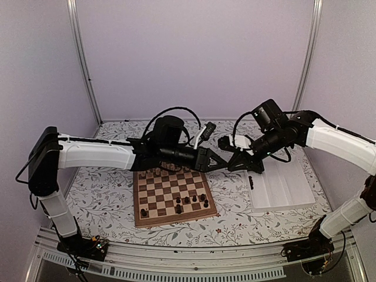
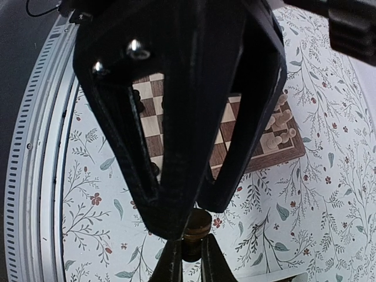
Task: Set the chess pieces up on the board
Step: Adjust the chess piece.
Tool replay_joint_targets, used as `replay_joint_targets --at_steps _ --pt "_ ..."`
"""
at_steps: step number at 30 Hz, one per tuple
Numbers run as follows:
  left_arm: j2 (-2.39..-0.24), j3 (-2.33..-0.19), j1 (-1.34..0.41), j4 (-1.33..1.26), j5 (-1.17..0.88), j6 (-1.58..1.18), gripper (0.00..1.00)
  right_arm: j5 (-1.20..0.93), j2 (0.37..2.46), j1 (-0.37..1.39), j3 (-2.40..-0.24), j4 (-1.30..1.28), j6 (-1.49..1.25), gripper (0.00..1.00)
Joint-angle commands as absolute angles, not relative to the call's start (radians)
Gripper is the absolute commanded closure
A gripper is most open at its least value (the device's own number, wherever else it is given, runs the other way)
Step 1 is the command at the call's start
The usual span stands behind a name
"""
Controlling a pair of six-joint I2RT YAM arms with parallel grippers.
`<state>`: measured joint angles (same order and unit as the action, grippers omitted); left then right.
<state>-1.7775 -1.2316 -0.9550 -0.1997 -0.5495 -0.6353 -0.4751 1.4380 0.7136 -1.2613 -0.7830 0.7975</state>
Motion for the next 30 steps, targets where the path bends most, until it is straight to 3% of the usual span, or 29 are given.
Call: replay_joint_targets --at_steps 1,21,23,27,30 --pt "-1.812 -1.244 -0.958 -0.230 -0.589 -0.646 0.67 -0.457 1.455 0.728 -1.298 -0.792 0.796 0.93" --pt "-1.814 -1.221 -0.959 -0.254 -0.610 -0.629 0.88 -0.426 1.452 0.769 -1.307 -0.807 0.808 0.92" --pt "-1.808 -1.215 -0.958 -0.267 -0.609 -0.625 0.91 -0.428 1.450 0.771 -1.316 -0.813 0.808 0.88" --pt "-1.776 -1.200 -0.959 -0.326 -0.599 -0.623 0.94 -0.430 1.430 0.751 -1.350 -0.823 0.769 0.69" --pt "-1.739 -1.169 -0.957 -0.423 -0.565 -0.637 0.94 -0.572 1.376 0.647 -1.388 -0.818 0.725 0.56"
